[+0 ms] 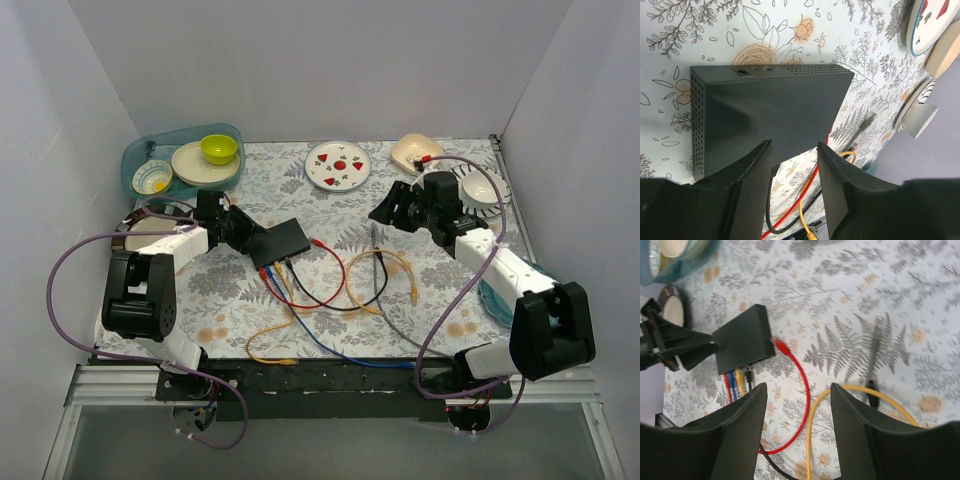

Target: Pull the plug from the switch port

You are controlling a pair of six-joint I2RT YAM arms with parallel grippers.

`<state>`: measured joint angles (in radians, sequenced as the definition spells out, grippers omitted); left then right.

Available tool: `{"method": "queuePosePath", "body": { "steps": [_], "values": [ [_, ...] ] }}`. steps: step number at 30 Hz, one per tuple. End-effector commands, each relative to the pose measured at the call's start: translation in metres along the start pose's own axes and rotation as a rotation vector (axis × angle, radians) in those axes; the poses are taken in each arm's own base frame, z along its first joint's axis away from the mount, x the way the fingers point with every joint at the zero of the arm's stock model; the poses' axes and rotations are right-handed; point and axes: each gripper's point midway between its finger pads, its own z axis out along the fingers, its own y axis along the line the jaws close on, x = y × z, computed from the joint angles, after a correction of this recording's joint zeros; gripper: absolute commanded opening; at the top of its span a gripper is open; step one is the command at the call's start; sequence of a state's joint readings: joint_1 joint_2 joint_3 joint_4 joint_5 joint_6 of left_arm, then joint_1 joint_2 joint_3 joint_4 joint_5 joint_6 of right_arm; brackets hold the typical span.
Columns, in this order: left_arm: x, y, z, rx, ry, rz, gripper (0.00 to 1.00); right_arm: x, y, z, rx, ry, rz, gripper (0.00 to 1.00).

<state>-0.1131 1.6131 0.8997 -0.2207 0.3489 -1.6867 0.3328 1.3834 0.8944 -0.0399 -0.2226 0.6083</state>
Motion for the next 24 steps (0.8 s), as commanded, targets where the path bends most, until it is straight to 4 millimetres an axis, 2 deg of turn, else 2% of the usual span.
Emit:
{"method": "queuePosePath", "body": {
  "steps": [1,5,9,10,13,15,18,24],
  "values": [
    [0.002,0.005,-0.001,0.004,0.002,0.006,0.4,0.013,0.034,0.004,-0.082,0.117,-0.108,0.61],
    [0.007,0.011,0.0,0.0,0.018,-0.003,0.4,0.046,0.053,0.013,-0.127,0.197,-0.162,0.6],
    [0.01,0.012,0.0,0.006,0.028,-0.01,0.4,0.077,0.094,0.031,-0.256,0.307,-0.209,0.59],
    [0.01,0.012,0.001,0.008,0.031,-0.01,0.4,0.093,0.107,0.034,-0.289,0.35,-0.238,0.59],
    [0.008,0.006,0.003,0.02,0.035,-0.001,0.4,0.121,0.127,0.053,-0.347,0.453,-0.225,0.59],
    [0.006,0.005,0.006,0.018,0.042,0.003,0.4,0.137,0.127,0.066,-0.35,0.498,-0.199,0.59],
    [0.009,0.008,0.01,0.012,0.059,0.003,0.4,0.149,0.13,0.081,-0.368,0.514,-0.133,0.58],
    [0.016,0.02,0.011,-0.008,0.08,0.009,0.39,0.161,0.126,0.105,-0.36,0.533,-0.064,0.56]
  ]
}}
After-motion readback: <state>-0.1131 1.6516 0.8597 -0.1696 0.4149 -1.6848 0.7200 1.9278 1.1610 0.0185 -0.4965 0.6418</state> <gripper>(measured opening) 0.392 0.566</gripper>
